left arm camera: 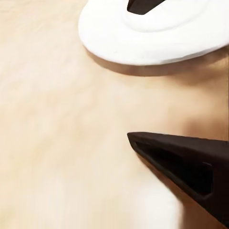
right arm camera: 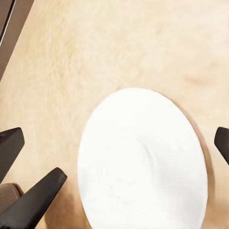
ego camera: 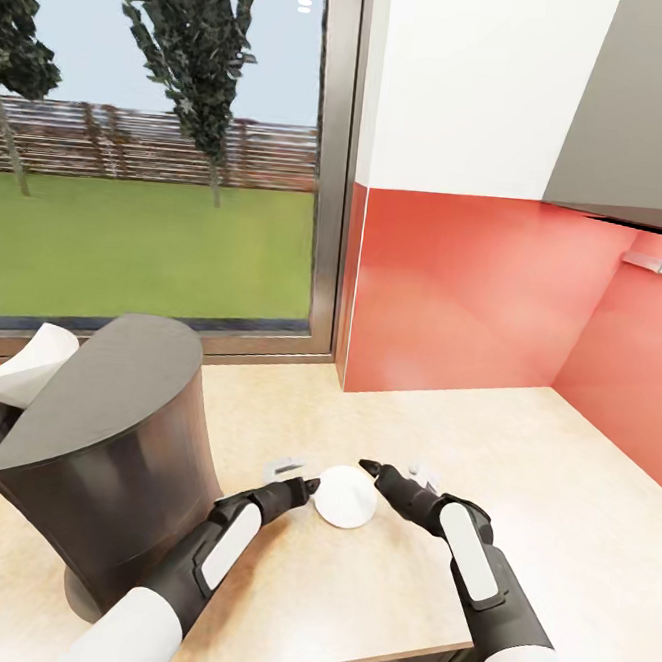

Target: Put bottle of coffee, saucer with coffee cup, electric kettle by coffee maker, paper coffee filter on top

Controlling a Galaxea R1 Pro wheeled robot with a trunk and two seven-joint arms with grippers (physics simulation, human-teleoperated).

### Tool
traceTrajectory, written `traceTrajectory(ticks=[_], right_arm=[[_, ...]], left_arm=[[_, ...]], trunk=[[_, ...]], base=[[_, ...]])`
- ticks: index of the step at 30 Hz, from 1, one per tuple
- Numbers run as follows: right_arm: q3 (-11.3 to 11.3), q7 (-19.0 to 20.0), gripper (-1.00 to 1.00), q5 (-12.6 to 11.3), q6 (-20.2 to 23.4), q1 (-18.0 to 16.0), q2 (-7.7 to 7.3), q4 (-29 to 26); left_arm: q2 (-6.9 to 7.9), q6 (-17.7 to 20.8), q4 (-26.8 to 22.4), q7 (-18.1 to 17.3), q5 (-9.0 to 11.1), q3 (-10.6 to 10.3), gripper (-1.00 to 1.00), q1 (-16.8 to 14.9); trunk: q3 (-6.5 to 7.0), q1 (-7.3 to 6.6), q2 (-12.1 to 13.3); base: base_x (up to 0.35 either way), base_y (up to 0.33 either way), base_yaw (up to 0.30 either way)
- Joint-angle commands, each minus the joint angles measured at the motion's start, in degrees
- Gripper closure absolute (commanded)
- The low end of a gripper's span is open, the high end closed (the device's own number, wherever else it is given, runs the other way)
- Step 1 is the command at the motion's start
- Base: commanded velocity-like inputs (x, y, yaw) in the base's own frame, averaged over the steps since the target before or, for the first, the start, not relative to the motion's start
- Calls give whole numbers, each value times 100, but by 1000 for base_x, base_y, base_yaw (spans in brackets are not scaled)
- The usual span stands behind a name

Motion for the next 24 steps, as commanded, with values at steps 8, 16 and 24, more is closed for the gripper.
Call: traceTrajectory(ticks=[8, 16, 24], right_arm=[[-6, -59, -100, -60, 14, -4, 1, -12], [-28, -59, -100, -62, 14, -4, -7, -12], [-82, -67, -100, -62, 11, -4, -16, 15]], left_arm=[[-25, 158, 51, 63, 262, 46, -100, -9], [-38, 168, 57, 63, 341, 57, -100, 24], [-70, 169, 63, 53, 343, 47, -100, 68]], trunk=[[-14, 4, -10], [-14, 4, -10], [-14, 4, -10]], base=[[0, 0, 0], [0, 0, 0], [0, 0, 0]])
